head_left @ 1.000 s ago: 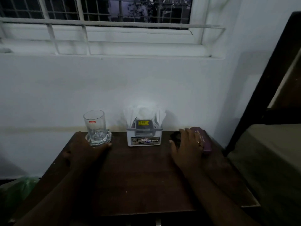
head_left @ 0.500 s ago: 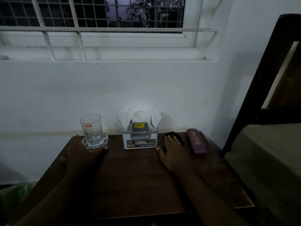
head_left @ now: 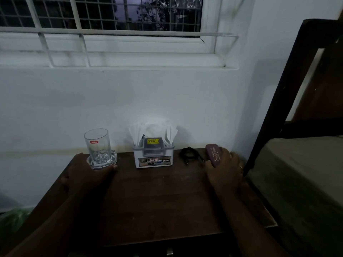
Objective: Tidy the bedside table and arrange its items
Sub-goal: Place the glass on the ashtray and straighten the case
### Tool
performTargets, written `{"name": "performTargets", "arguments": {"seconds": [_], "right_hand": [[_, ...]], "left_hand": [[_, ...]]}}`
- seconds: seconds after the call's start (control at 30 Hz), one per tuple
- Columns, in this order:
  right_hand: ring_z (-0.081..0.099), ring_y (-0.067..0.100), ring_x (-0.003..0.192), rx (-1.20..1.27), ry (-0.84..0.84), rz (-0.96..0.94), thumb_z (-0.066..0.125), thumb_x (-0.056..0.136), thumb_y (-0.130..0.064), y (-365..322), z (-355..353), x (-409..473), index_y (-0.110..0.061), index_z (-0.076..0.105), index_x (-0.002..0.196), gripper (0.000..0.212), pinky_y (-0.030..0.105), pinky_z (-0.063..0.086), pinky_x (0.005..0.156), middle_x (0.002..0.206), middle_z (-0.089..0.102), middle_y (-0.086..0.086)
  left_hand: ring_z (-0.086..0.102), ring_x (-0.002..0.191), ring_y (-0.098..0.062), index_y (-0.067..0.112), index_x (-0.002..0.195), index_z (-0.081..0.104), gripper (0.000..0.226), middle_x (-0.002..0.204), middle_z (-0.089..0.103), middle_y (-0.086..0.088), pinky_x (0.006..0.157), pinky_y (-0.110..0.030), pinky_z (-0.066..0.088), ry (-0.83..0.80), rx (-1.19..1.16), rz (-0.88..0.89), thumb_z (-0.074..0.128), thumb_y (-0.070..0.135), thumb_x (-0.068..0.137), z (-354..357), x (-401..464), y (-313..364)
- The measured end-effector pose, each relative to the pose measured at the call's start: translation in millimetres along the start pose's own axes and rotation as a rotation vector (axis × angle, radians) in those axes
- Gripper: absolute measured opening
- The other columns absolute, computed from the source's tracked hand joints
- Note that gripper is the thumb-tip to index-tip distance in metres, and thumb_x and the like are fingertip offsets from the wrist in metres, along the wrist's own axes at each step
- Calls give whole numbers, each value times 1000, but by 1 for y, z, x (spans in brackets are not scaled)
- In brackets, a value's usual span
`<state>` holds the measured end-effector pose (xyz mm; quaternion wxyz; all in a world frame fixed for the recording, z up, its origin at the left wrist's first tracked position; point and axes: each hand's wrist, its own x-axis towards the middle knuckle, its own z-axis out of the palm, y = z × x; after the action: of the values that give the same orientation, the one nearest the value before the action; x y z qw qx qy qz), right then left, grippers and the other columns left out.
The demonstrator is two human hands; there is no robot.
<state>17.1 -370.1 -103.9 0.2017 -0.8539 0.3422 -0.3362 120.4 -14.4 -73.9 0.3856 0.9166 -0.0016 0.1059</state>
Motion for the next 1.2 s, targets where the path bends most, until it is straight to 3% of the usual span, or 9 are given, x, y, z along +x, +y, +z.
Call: {"name": "performTargets", "arguments": {"seconds": [0.2, 0.37, 0.53, 0.63, 0.87, 0.97, 1.2], "right_hand": [[50, 33, 118, 47, -135, -77, 63, 79, -30, -5, 5, 0, -12, 46, 136, 62, 41, 42, 98, 130, 53, 14], [52, 29, 110, 36, -179, -144, 61, 82, -33, -6, 6, 2, -13, 48, 135, 58, 32, 41, 89, 124, 56, 11], [54, 26, 109, 78, -209, -203, 63, 84, -39, -7, 10, 3, -13, 48, 136, 60, 31, 43, 87, 125, 56, 10], [53, 27, 112, 58, -222, -246, 65, 83, -41, -8, 13, 4, -15, 48, 138, 63, 34, 45, 92, 128, 56, 9], [56, 30, 101, 89, -170, -202, 68, 77, -42, -5, 21, 5, -13, 57, 128, 61, 36, 46, 83, 118, 60, 12], [56, 30, 101, 76, -174, -205, 67, 76, -44, -4, 23, 5, -14, 56, 129, 62, 37, 47, 82, 117, 59, 12], [54, 29, 105, 38, -183, -211, 66, 80, -44, -5, 22, 4, -13, 52, 133, 63, 35, 46, 85, 122, 57, 12]], "left_hand": [[65, 102, -27, 14, 116, 67, 67, 110, 71, -12, 92, -45, 54, 20, 63, 82, 83, 55, 65, 0, -1, 2], [64, 106, -24, 15, 124, 62, 84, 117, 70, -10, 92, -36, 52, 10, 97, 72, 78, 67, 60, 12, 8, -9], [54, 125, -25, 15, 136, 50, 117, 134, 60, -9, 107, -45, 44, -50, 83, 59, 71, 84, 44, 21, 18, -19], [36, 140, -24, 16, 143, 43, 127, 147, 48, -8, 116, -42, 33, -29, 231, 112, 59, 94, 44, 26, 21, -21], [32, 142, -29, 14, 149, 30, 138, 155, 35, -12, 116, -50, 29, 33, 302, 107, 51, 98, 42, 31, 20, -21], [37, 139, -32, 13, 148, 26, 139, 154, 37, -13, 114, -57, 30, 78, 278, 95, 54, 98, 41, 32, 18, -22], [38, 138, -33, 9, 150, 22, 136, 152, 37, -15, 112, -57, 30, 85, 348, 115, 52, 95, 49, 32, 16, -21]]}}
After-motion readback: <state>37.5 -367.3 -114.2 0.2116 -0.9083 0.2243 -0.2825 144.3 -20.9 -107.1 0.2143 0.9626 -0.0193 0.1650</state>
